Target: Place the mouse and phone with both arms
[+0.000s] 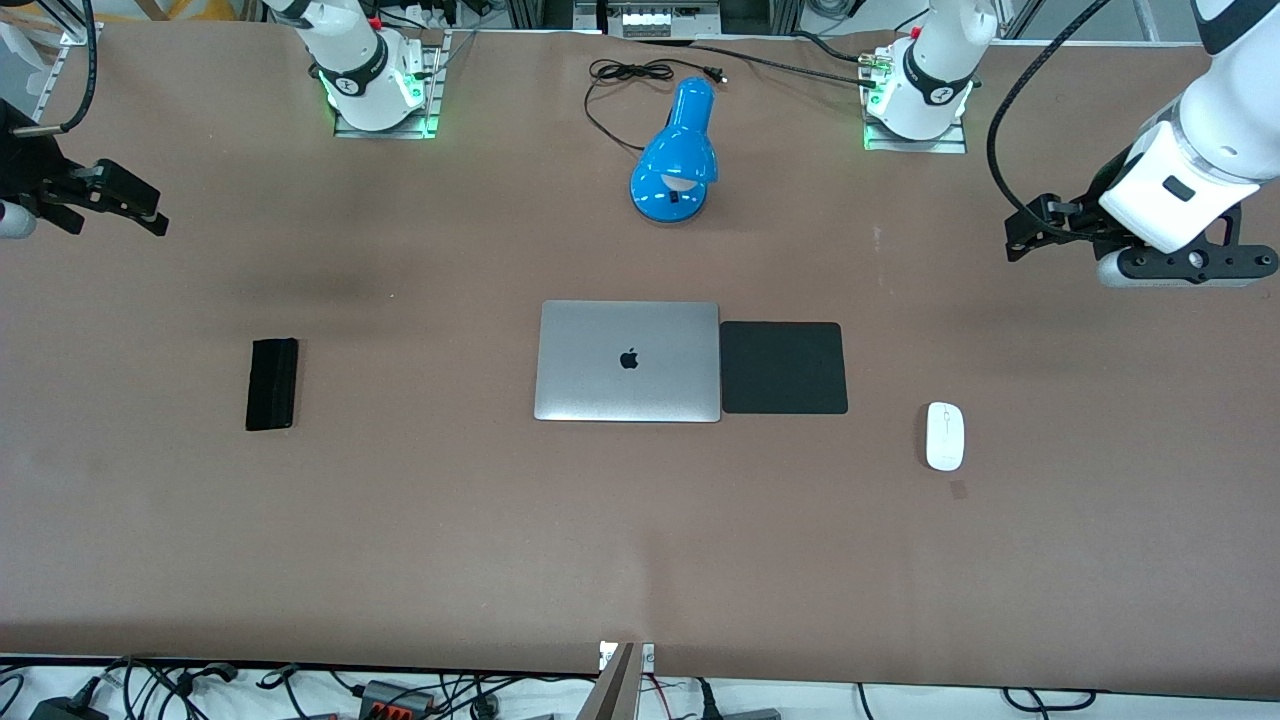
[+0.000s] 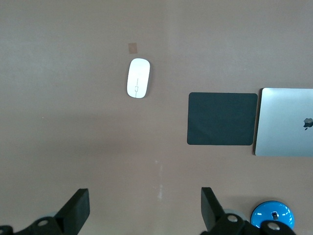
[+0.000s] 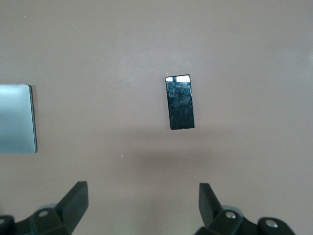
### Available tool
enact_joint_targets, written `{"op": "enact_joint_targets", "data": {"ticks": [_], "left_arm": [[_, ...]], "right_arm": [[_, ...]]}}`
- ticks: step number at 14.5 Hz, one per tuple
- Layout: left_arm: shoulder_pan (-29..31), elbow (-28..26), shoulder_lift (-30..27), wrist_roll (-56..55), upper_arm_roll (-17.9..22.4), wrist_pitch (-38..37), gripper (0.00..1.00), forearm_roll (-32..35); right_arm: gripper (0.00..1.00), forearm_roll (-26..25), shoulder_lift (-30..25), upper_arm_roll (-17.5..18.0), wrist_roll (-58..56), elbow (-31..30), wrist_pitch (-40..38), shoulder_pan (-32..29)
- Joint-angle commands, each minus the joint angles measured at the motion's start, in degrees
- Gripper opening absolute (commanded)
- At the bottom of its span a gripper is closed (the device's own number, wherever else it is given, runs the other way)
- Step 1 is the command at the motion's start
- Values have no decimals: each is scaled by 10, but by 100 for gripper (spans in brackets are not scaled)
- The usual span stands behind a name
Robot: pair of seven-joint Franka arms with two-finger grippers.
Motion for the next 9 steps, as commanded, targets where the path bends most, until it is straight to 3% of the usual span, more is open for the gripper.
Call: {"op": "enact_joint_targets", "data": {"ticks": [1,9], "left_arm": [[4,2,-6,10,1,-8,100,9],[4,3,-2,10,1,-9,100,9]], "right_arm": [[100,-5,-11,4,-1,-3,-6,-3],[100,-4,14,5,0,-2,-5,0]]}}
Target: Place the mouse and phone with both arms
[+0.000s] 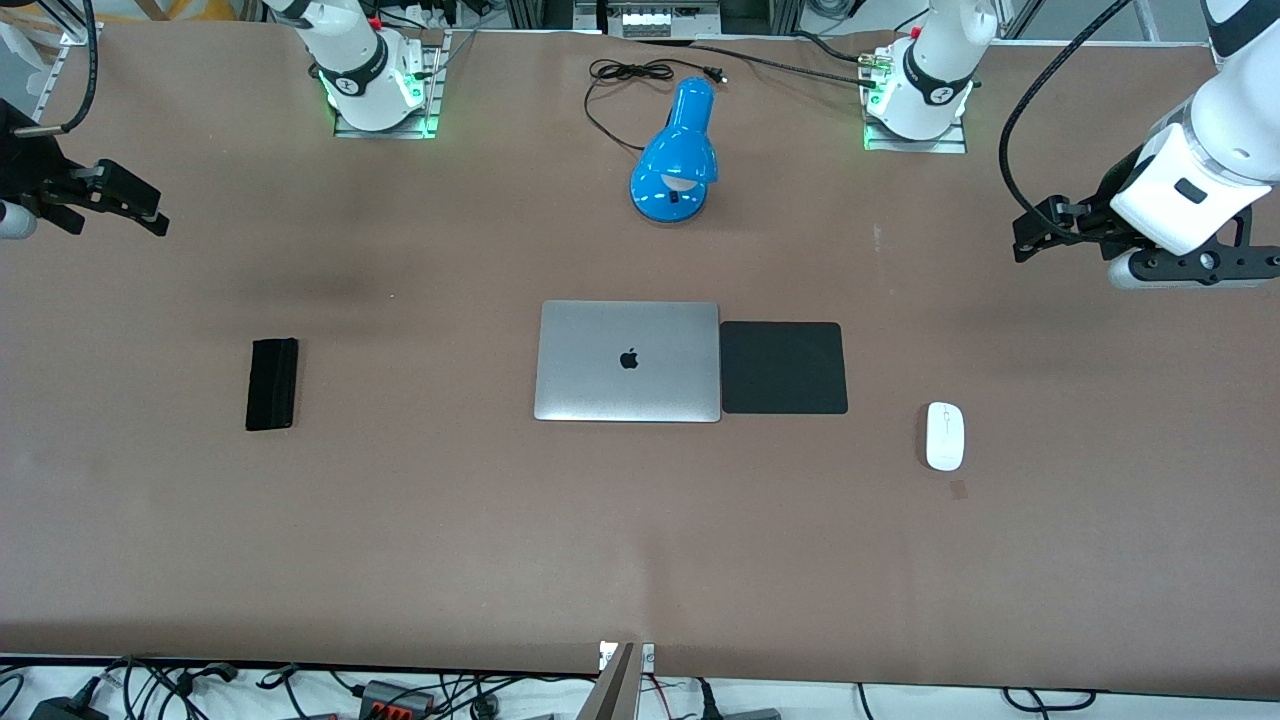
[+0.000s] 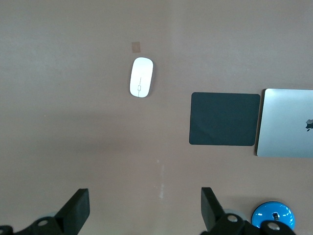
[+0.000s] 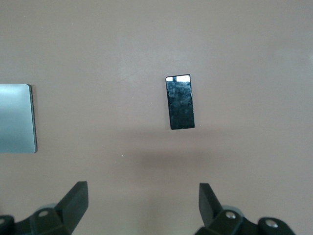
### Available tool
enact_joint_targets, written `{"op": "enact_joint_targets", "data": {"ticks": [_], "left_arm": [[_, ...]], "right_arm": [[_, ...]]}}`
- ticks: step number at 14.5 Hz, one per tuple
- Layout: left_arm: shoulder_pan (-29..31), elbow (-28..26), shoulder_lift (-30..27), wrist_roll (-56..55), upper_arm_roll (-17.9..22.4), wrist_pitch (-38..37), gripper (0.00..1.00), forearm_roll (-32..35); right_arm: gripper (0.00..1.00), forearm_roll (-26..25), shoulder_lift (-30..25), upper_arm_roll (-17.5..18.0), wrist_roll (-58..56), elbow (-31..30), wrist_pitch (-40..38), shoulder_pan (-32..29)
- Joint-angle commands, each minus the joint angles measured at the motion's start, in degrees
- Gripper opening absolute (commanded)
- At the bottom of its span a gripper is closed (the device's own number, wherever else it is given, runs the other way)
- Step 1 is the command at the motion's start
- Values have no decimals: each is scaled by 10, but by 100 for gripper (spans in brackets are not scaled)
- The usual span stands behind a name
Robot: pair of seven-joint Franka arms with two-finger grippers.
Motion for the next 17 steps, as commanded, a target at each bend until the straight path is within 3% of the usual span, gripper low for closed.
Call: {"op": "enact_joint_targets", "data": {"ticks": [1,6,10,12,14,17], "left_arm": [[1,3,-2,9,0,-7,100,8],[3,7,38,9,5,-7,100,9],[-4,10,114,9,-1,20,100,12],[2,-2,152,10,-1,87,100,15],[4,-18,181,10,0,149,100,16],[11,-138,176,22,0,322,100,17]], "right_arm": [[100,-2,15,3,0,-1,-6,-4],[100,-6,92,2,4,0,40,-7],[100,-12,151,0,2,3,84,-7],[100,-51,187,1,8,4,111,-1],[100,-53,226,2,9,-1,153,-7],[100,-52,282,1,4,-8,216,-25]]}}
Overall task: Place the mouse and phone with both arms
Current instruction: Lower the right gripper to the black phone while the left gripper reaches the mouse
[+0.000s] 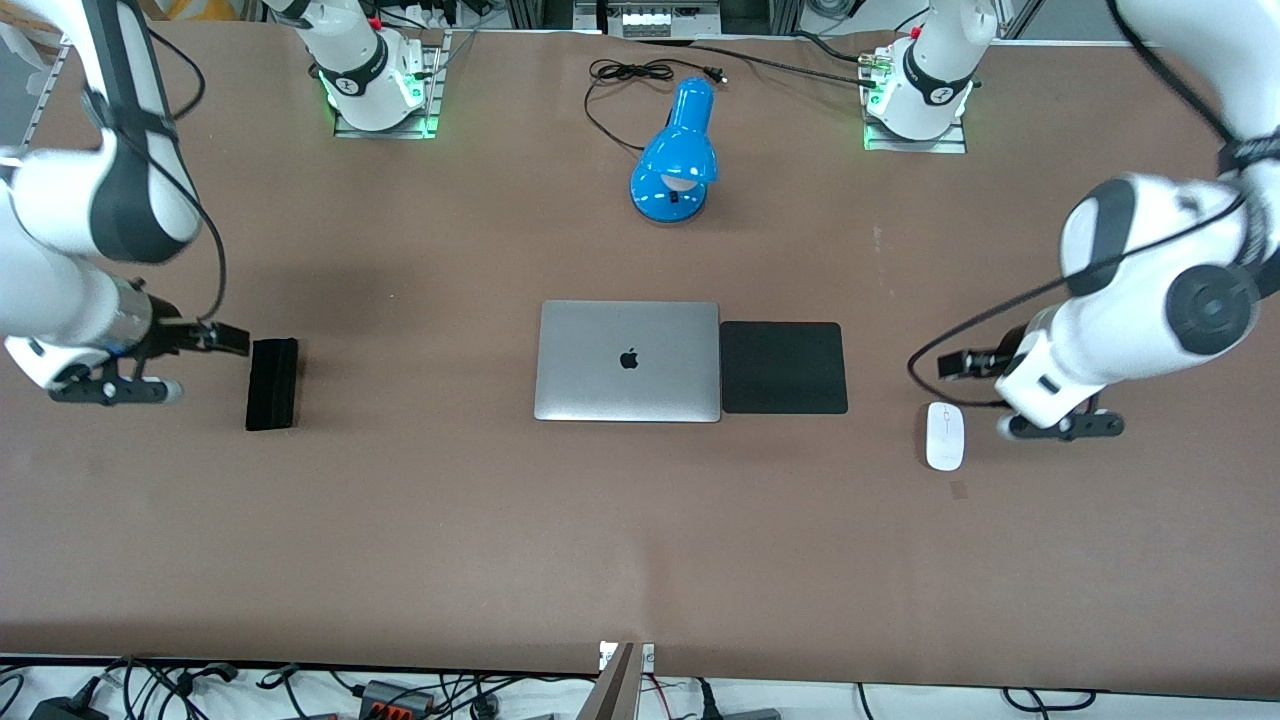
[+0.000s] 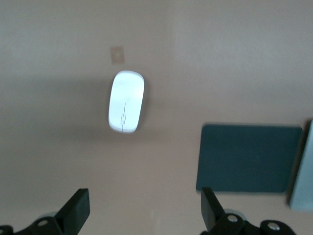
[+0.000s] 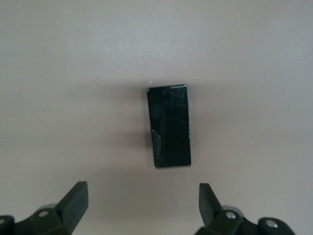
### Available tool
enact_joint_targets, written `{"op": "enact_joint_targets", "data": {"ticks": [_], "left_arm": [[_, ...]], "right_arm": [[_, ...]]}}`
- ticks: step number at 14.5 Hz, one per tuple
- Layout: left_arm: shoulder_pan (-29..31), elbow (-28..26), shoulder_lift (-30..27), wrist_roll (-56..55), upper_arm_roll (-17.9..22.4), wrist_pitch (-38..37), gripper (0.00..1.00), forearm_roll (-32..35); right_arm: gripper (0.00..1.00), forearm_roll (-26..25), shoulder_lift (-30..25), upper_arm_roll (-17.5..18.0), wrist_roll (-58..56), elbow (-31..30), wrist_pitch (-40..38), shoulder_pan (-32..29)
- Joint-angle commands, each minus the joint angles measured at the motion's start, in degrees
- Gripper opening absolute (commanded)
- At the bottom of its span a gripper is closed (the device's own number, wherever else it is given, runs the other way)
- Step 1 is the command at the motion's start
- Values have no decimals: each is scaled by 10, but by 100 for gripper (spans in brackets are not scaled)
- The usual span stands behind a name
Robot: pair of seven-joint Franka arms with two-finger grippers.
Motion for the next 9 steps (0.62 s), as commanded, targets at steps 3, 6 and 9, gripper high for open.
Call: {"op": "enact_joint_targets", "data": {"ticks": [3,6,9], "left_arm": [[24,-149,-8,64,-1,223,100,16],[34,-155,30,80,0,280,100,16],[38,-155,69,81,4,330,100,16]], "right_arm": [[100,-7,79,4,1,-11,99,-22],[100,-6,104,5,-1,-21,121,-35],[100,-5,126,6,-3,-21,132,-36]]}}
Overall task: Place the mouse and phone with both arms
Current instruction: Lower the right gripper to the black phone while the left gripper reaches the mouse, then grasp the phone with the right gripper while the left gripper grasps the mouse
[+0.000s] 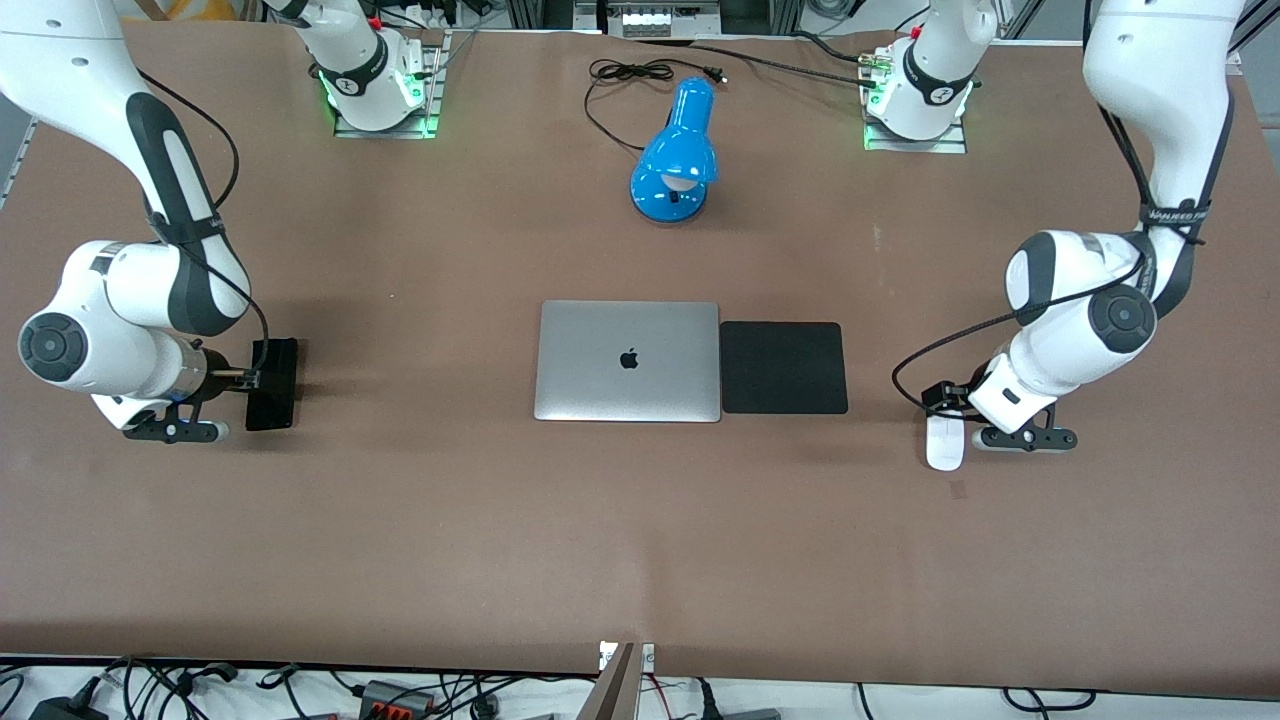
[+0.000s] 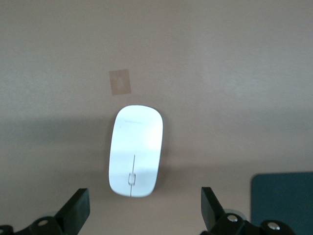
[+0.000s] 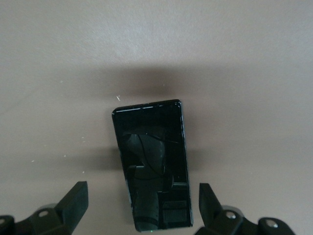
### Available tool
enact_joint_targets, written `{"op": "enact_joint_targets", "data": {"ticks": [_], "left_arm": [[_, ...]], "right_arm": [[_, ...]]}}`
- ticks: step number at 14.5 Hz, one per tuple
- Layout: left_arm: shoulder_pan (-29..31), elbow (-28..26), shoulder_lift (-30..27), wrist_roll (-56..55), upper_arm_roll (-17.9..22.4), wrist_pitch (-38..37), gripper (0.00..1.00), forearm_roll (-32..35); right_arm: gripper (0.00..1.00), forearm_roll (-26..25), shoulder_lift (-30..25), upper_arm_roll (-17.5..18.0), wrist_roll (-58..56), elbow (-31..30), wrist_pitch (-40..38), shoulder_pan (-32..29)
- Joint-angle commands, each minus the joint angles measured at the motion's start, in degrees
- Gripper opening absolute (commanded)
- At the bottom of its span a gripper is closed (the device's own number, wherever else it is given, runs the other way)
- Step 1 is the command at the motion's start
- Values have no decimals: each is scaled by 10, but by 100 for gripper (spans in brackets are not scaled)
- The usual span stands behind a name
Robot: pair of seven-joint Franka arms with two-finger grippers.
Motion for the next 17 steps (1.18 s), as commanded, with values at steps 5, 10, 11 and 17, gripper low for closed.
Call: {"op": "enact_joint_targets", "data": {"ticks": [5,10,11,17], "left_arm": [[2,15,57,9,4,63,100,34],[9,32,83,8,3,76,100,62],[8,32,87,8,3,87,100,62],[10,30,100,2,2,107,93,62]], "right_arm": [[100,-7,33,6,-15,-6,22,-7],[100,-7,48,5,-53,-4,33,-15],[100,-7,49,5,-57,-4,34,-16],[100,-7,59,5,-66,-2,34,-16]]}}
